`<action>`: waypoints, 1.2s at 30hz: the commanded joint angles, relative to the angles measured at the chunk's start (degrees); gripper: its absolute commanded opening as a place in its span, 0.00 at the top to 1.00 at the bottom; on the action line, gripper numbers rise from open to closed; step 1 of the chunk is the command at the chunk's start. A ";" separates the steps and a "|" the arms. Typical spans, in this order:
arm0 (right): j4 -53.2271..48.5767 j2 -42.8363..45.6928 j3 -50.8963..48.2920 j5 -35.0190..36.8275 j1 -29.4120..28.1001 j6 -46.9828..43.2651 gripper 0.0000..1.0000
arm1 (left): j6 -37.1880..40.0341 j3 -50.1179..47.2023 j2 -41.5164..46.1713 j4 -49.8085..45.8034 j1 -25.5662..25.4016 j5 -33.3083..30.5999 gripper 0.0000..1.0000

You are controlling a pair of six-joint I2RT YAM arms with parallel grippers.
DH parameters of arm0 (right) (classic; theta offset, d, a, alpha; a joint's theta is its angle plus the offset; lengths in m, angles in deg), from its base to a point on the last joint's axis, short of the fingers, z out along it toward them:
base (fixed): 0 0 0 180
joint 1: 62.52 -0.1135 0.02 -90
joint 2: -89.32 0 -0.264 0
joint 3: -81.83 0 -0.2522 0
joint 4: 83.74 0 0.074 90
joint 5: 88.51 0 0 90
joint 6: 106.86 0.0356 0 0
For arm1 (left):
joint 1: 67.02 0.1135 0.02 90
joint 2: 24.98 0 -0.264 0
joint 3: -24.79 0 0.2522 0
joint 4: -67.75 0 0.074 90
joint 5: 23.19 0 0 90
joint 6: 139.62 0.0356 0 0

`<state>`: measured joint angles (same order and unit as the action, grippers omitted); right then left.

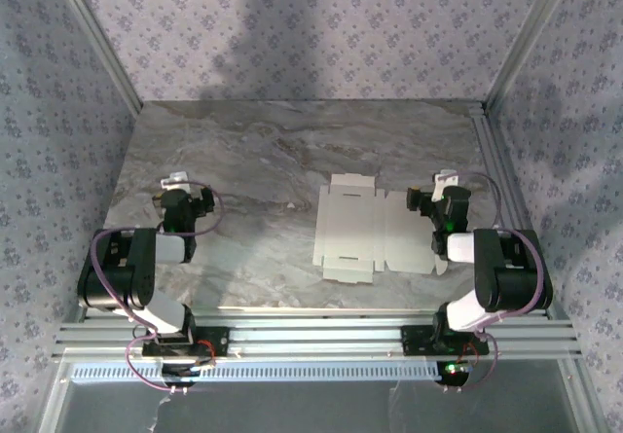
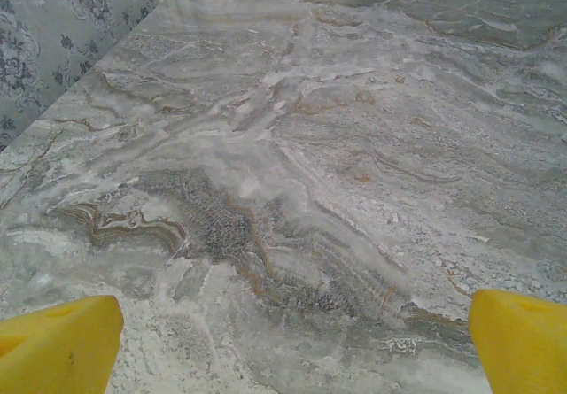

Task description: Fold the paper box

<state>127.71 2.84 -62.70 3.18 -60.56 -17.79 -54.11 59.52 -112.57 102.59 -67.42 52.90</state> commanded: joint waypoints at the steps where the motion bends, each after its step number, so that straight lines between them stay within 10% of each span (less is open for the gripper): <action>1: -0.12 -0.63 0.96 0.33 -0.02 -0.65 0.01 | 0.71 1.35 -0.26 0.58 -0.12 0.33 0.00; 36: -1.69 1.57 1.41 4.02 -0.58 0.05 0.01 | 0.79 1.02 0.04 1.60 -0.21 -0.09 0.00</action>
<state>127.52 2.93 -62.67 3.70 -60.63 -17.79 -54.11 59.52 -112.57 102.61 -67.42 52.90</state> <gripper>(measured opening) 0.991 0.997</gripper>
